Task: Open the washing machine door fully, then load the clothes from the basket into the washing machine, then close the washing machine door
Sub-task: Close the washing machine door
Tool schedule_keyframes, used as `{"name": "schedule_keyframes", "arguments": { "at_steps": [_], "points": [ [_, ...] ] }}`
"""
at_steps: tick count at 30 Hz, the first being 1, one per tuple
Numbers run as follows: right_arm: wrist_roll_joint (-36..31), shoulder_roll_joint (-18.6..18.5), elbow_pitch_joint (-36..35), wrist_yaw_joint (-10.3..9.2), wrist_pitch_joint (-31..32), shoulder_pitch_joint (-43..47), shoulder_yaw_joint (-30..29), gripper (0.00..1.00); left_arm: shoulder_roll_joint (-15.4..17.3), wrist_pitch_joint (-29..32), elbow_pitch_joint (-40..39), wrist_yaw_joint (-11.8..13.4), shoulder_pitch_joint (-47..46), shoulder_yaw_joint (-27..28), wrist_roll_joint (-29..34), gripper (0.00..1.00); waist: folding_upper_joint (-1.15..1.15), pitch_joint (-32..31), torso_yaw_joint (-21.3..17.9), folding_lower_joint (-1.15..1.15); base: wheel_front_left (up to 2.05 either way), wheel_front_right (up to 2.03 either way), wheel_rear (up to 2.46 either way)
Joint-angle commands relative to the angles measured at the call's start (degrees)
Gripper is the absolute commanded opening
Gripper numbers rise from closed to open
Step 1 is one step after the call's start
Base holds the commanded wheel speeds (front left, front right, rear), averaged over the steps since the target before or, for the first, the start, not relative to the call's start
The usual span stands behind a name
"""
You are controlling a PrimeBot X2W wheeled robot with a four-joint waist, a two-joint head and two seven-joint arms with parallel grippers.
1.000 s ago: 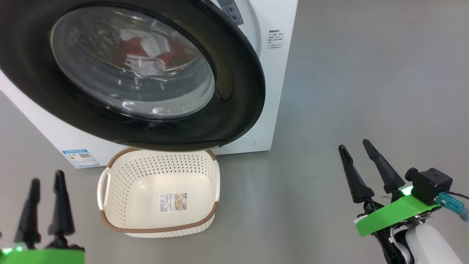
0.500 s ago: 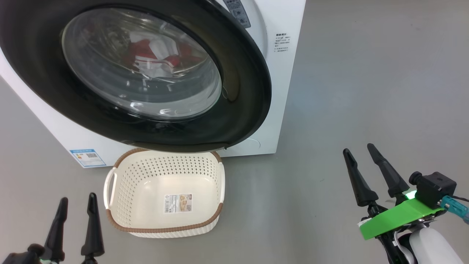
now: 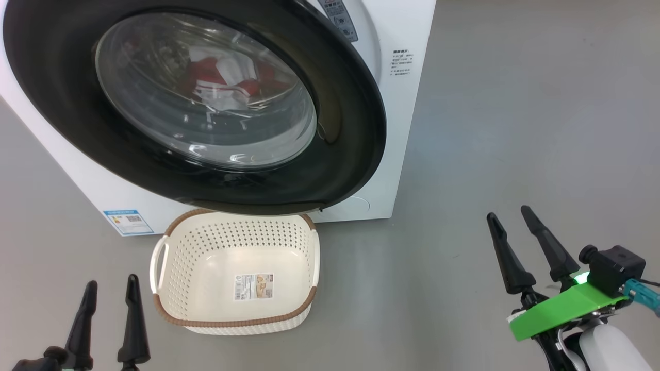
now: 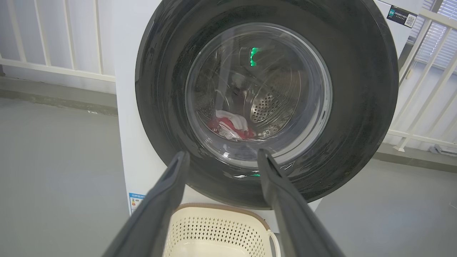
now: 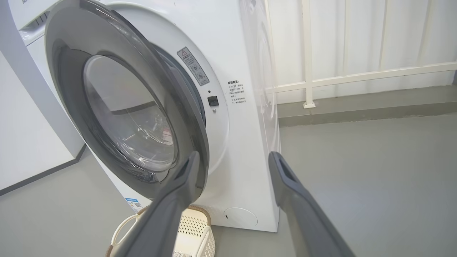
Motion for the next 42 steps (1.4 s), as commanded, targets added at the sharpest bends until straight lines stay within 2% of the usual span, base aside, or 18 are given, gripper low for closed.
{"name": "schedule_keyframes", "arguments": {
  "at_steps": [1,33,35,36,37,40,42],
  "points": [
    [-0.27,-0.66,-1.33,0.09,-0.27,0.16,1.3,1.0,0.53,-0.69,-1.71,-0.39,-0.89,2.1,0.61,1.0,0.0,-0.02,-0.04,0.0,0.0,0.0,0.0],
    [-0.26,-1.34,-1.61,0.09,-0.27,-0.93,2.5,1.0,-0.06,-0.7,-2.05,-0.66,-1.53,1.61,1.65,1.0,0.0,0.43,1.09,0.0,0.0,0.0,0.0],
    [-0.24,-1.28,-1.94,0.09,-0.27,-1.5,2.66,0.84,-0.1,-0.7,-2.15,-0.66,-1.63,1.61,1.56,1.0,0.0,0.68,1.37,0.0,0.0,0.0,0.0],
    [-0.28,-1.26,-2.14,0.09,-0.27,-1.82,2.77,0.62,-0.12,-0.7,-2.16,-0.66,-1.69,1.56,1.5,1.0,0.0,0.82,1.53,0.0,0.0,0.0,0.0],
    [-0.31,-1.24,-2.34,0.09,-0.27,-2.17,2.95,0.49,-0.15,-0.7,-2.18,-0.66,-1.77,1.49,1.45,1.0,0.0,0.97,1.69,0.0,0.0,0.0,0.0],
    [-0.38,-1.49,-2.71,0.09,-0.27,-3.45,3.61,0.39,-0.21,-0.7,-2.19,-0.67,-2.13,1.17,1.29,1.0,0.0,1.48,2.32,0.0,0.0,0.0,0.0],
    [-0.47,-1.8,-2.96,0.09,-0.27,-4.51,4.2,0.12,-0.25,-0.7,-2.2,-0.67,-2.42,0.99,1.2,1.0,0.0,1.78,2.78,0.0,0.0,0.0,0.0]
  ]
}}
